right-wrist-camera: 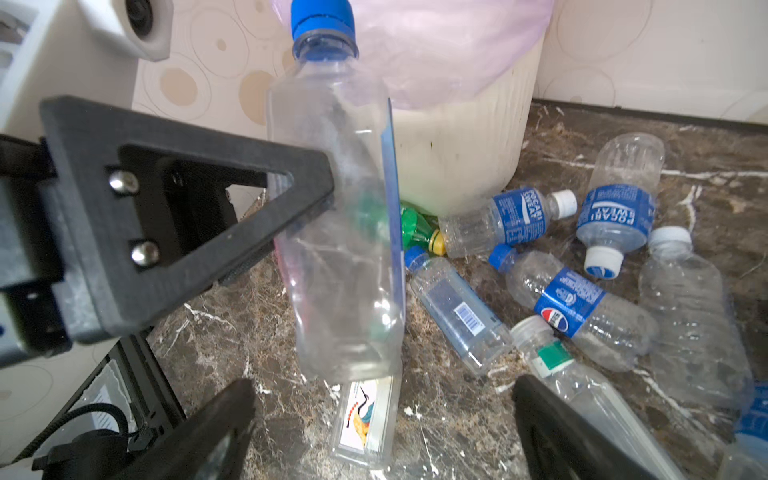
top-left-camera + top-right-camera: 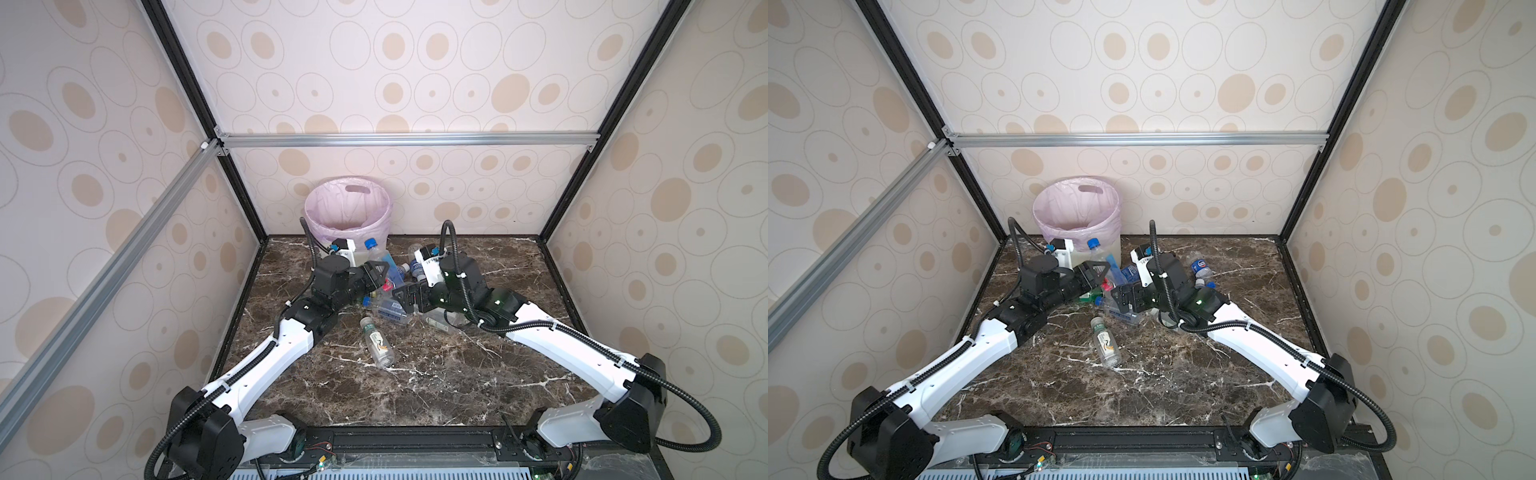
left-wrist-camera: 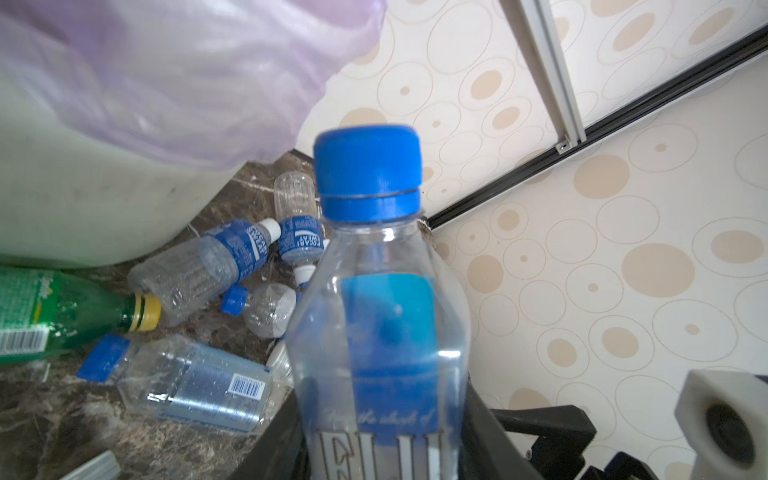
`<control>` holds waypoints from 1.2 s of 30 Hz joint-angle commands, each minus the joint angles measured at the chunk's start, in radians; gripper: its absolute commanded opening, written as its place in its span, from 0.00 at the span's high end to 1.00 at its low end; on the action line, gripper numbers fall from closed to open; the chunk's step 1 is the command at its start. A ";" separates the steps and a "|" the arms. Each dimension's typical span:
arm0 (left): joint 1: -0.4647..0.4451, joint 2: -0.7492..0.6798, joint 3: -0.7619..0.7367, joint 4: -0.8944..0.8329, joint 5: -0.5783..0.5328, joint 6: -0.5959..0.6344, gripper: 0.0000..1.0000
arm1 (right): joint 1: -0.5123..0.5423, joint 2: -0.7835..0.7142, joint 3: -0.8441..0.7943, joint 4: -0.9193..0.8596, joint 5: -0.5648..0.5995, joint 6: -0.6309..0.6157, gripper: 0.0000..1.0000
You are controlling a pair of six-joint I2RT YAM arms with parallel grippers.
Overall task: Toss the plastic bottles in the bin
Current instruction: 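Close left gripper on the blue cap while right gripper opens, then carry the blue-cap bottle over the bin with left gripper and release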
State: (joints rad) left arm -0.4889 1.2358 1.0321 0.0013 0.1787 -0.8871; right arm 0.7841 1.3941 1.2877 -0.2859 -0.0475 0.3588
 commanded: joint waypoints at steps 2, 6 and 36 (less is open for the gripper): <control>0.021 -0.005 0.142 -0.102 -0.054 0.125 0.51 | 0.000 -0.018 0.075 0.081 0.026 -0.050 0.00; 0.033 0.023 0.253 -0.136 -0.079 0.191 0.51 | -0.002 0.006 0.146 0.104 0.051 -0.061 0.00; 0.232 0.406 0.804 -0.105 -0.184 0.419 0.47 | -0.084 0.127 0.345 0.125 -0.032 -0.024 0.00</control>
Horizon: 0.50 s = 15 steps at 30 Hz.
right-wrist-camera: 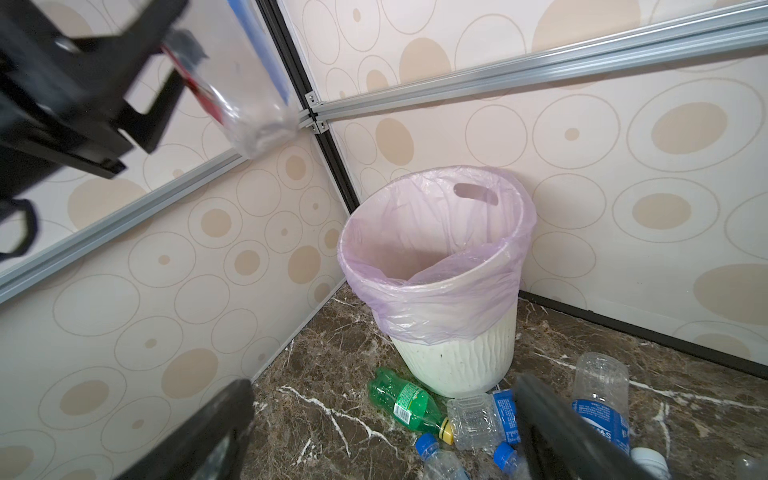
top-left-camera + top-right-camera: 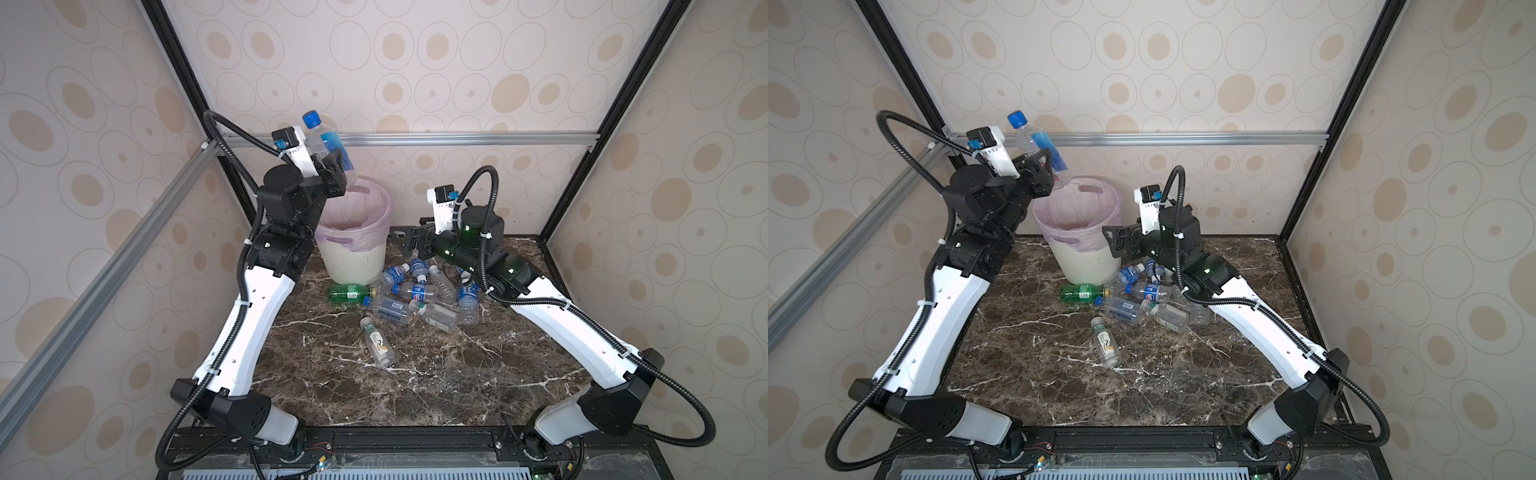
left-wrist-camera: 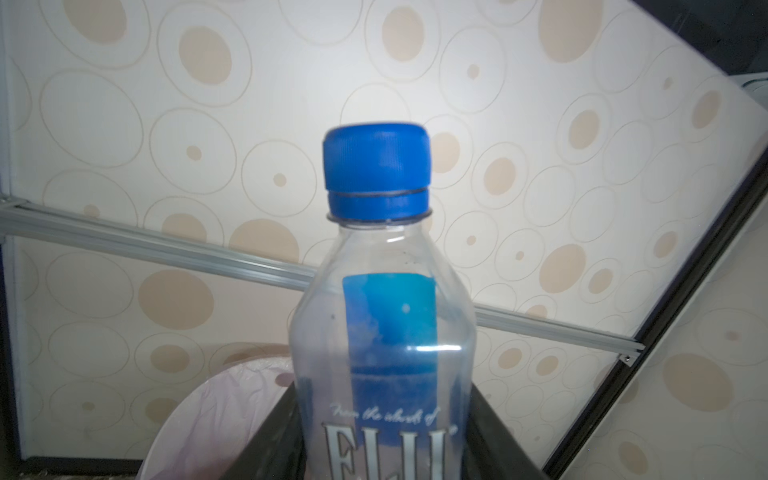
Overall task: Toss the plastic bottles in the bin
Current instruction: 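Carry the blue-cap bottle over the bin with left gripper and release, then lower right gripper onto the green-label tea bottle and close on it while left gripper returns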
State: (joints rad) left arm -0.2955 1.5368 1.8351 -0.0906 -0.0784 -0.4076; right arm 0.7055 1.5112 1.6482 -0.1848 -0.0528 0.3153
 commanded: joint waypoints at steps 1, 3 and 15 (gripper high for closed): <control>0.050 0.153 0.040 -0.046 0.111 -0.080 0.46 | -0.006 0.009 -0.022 0.021 -0.031 0.020 0.00; 0.051 0.215 0.111 -0.099 0.154 -0.090 0.32 | -0.006 0.004 -0.038 0.013 -0.037 0.022 0.00; 0.033 -0.009 -0.079 -0.026 0.169 -0.108 0.01 | -0.005 -0.048 -0.124 0.033 -0.050 0.084 0.00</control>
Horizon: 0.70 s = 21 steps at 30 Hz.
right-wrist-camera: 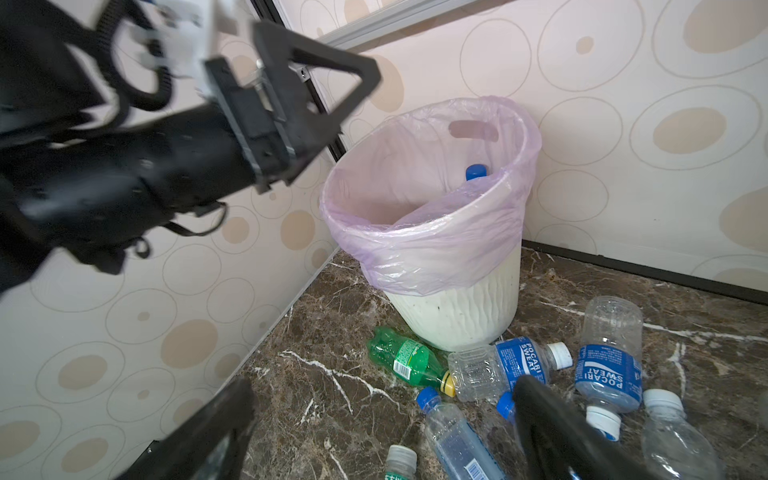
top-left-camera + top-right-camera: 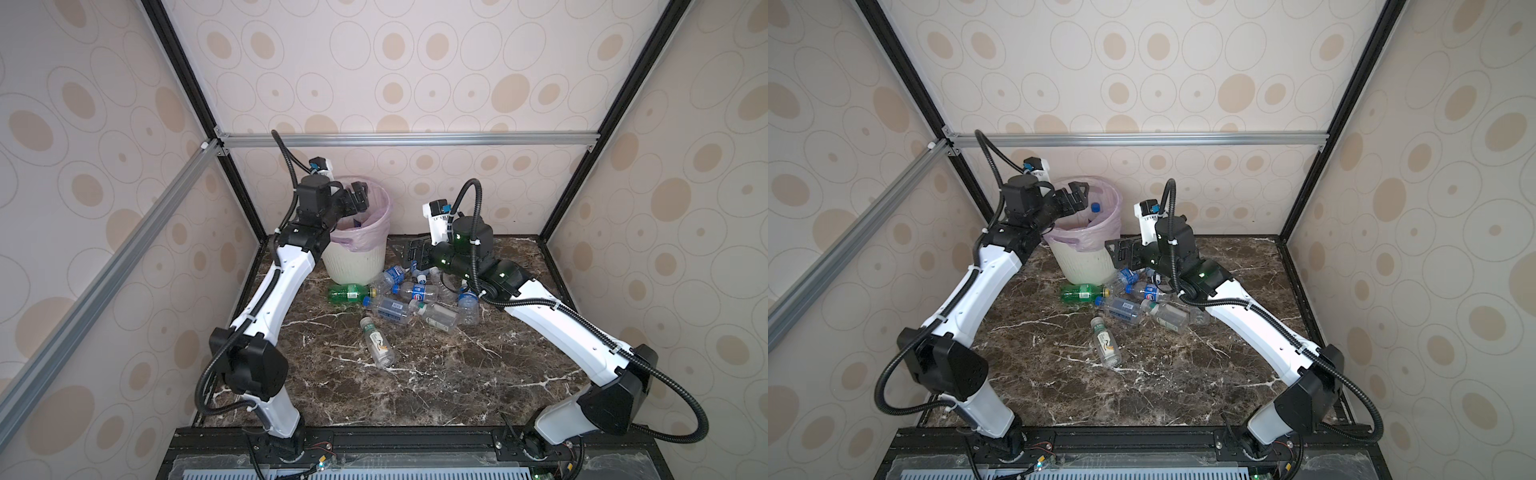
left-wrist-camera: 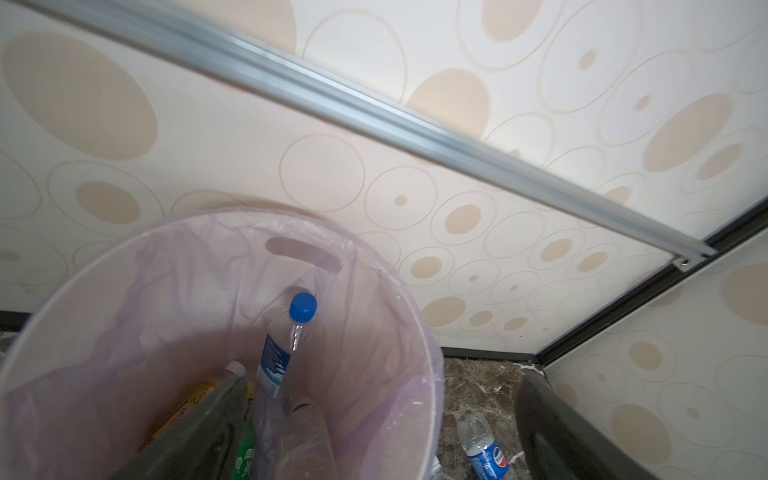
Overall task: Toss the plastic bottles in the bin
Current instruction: 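Lower right gripper onto the green-label tea bottle and close on it while left gripper returns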
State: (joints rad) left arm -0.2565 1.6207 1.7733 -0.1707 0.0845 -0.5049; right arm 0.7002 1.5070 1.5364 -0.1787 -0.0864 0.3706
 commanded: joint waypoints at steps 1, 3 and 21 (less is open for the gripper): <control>-0.007 -0.117 -0.045 0.058 0.002 -0.011 0.01 | 0.000 -0.047 -0.020 0.028 -0.017 0.035 0.00; -0.011 -0.159 -0.090 0.060 -0.004 -0.011 0.01 | 0.000 -0.055 -0.034 0.024 -0.016 0.045 0.00; -0.031 -0.454 -0.582 0.035 0.095 -0.124 0.01 | 0.096 -0.142 -0.373 -0.032 0.089 0.030 0.00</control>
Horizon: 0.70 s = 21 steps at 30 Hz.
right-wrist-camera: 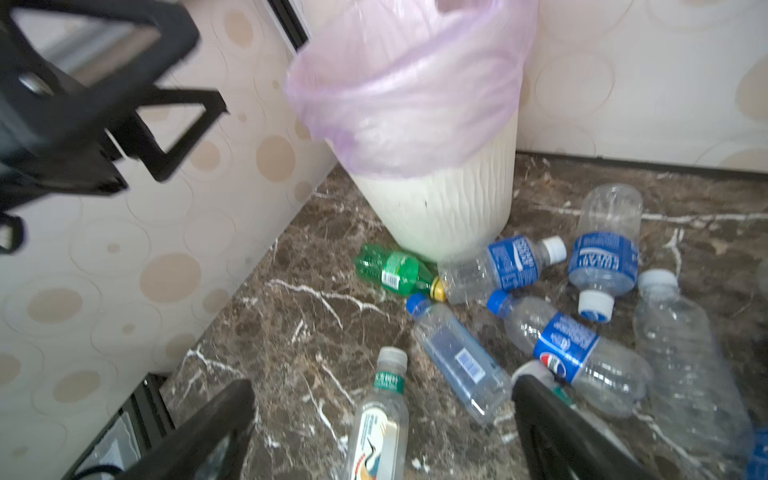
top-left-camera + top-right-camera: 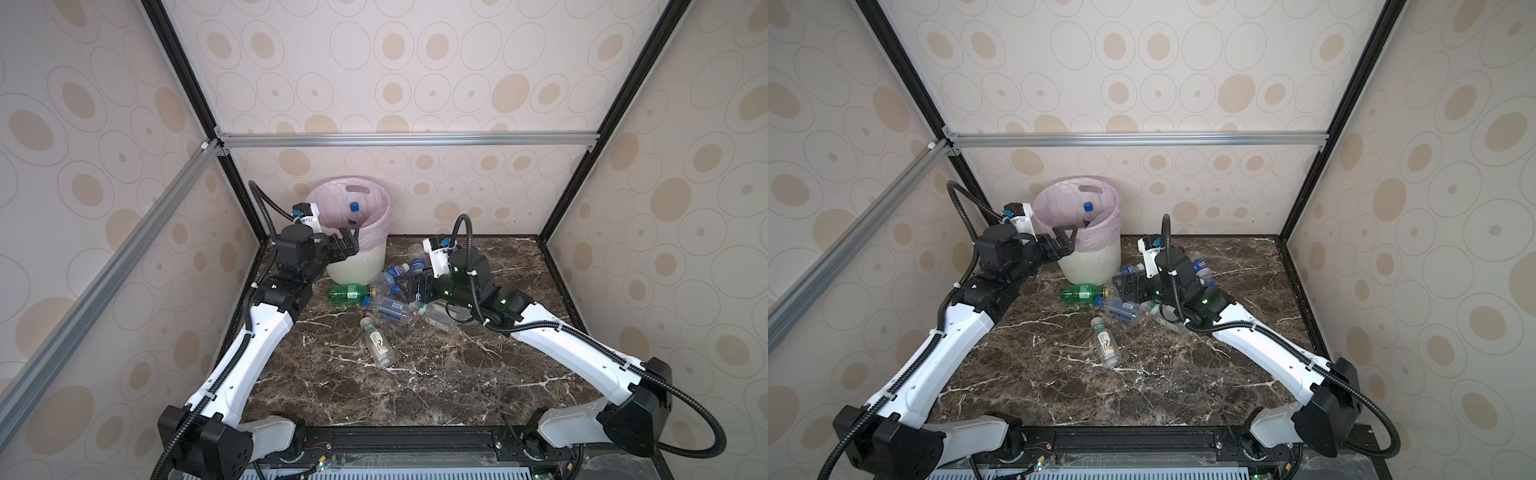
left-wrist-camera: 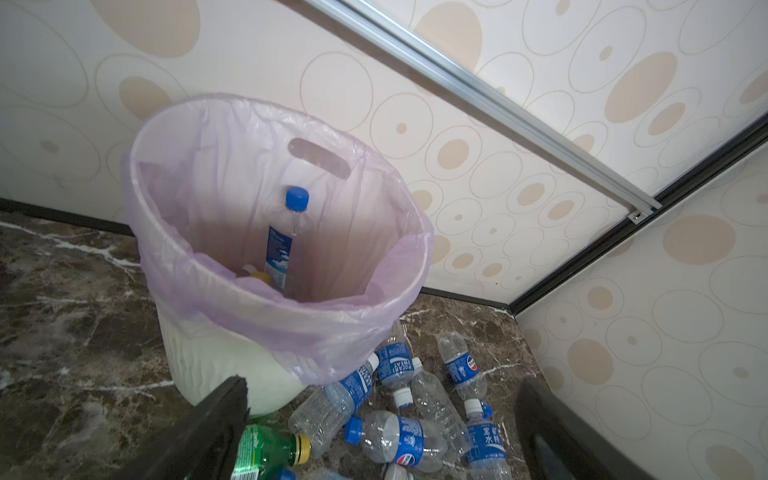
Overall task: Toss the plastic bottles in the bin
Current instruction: 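Lower right gripper onto the green-label tea bottle and close on it while left gripper returns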
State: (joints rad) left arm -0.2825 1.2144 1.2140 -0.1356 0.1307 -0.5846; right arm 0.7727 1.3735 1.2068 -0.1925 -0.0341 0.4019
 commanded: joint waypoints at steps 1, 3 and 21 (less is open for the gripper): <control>-0.005 -0.061 -0.049 -0.008 0.050 -0.052 0.01 | 0.040 -0.009 -0.072 -0.011 0.054 0.006 0.00; -0.004 -0.092 -0.110 -0.022 0.031 -0.067 0.01 | 0.072 -0.004 -0.117 0.002 0.075 0.012 0.00; -0.004 -0.251 -0.467 -0.139 -0.073 -0.158 0.01 | 0.289 0.271 -0.206 0.105 0.155 0.184 0.01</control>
State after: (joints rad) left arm -0.2829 0.9768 0.7624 -0.2436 0.1001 -0.7044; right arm 1.0546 1.6032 0.9924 -0.1089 0.1089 0.5358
